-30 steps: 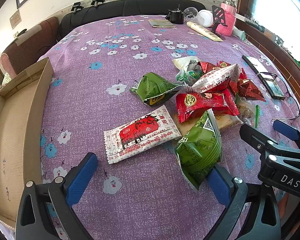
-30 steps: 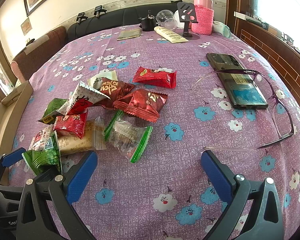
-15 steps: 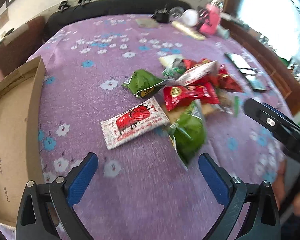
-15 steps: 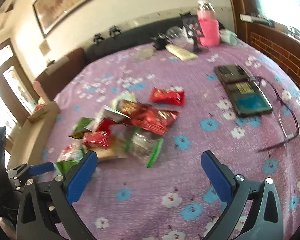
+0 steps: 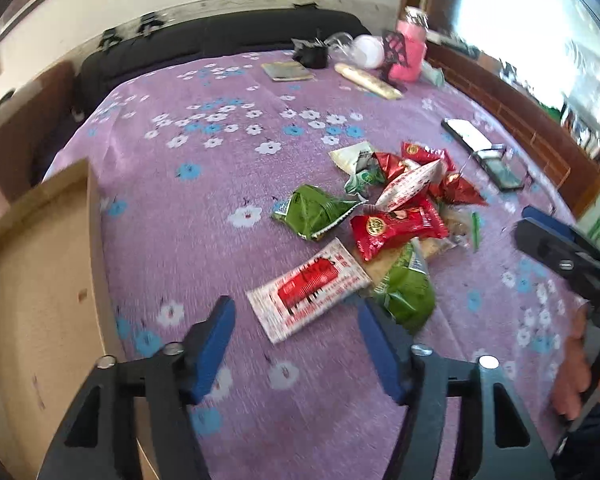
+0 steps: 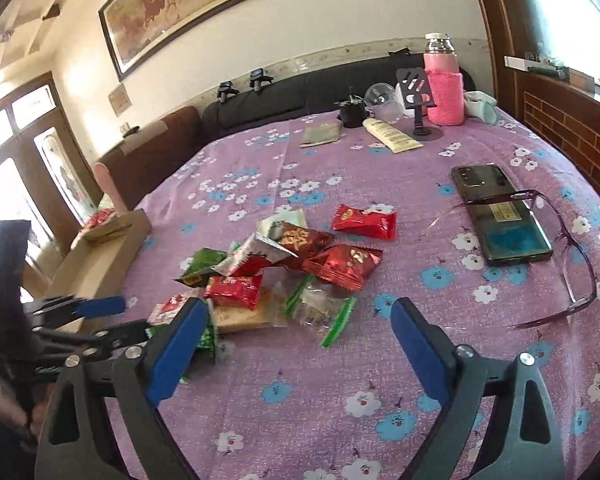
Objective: Organize snacks
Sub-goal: 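Grasp the white-and-red snack packet with the left gripper, then lift the white-red packet with the left gripper while the right gripper grasps a green packet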
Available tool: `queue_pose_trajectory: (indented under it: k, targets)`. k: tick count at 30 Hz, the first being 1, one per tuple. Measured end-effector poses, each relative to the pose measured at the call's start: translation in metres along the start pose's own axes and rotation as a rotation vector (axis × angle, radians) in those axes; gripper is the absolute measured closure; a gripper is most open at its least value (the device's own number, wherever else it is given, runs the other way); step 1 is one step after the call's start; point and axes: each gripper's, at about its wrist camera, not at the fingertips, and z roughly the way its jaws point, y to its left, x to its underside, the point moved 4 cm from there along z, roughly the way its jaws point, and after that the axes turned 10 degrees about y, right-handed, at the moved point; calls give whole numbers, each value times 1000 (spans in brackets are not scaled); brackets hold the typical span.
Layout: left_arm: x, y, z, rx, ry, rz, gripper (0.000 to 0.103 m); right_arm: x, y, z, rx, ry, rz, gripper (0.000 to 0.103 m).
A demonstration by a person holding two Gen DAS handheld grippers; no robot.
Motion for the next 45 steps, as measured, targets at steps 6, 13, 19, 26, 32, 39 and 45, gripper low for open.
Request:
queue_pose_trajectory:
  k: [6,13,19,26,32,39,45]
  targets:
    - [-10,7,16,28,50,51,44,-1,-13,-5,-90,-34,90,12]
    - [-18,0,22,0,50,115,44,-3,-17,-3,-74,-11,107,22]
    - [-28,-7,31,-40,65,91,43,-2,-20,-1,-58,11,116,22]
    - [-42,-6,37,-34,61,42,42,-2,-22,0,-56,15,123,22]
    - [-45,-2,42,-31,36,12,54,-1,-22,0,-57,18,125,22]
    - [-34,3,35,-18,19,-54,91,-1,-21,1,-64,23,121,22]
    - [-14,9,24,30,-4,-125,92,0,-12,4,-98,39,79,22]
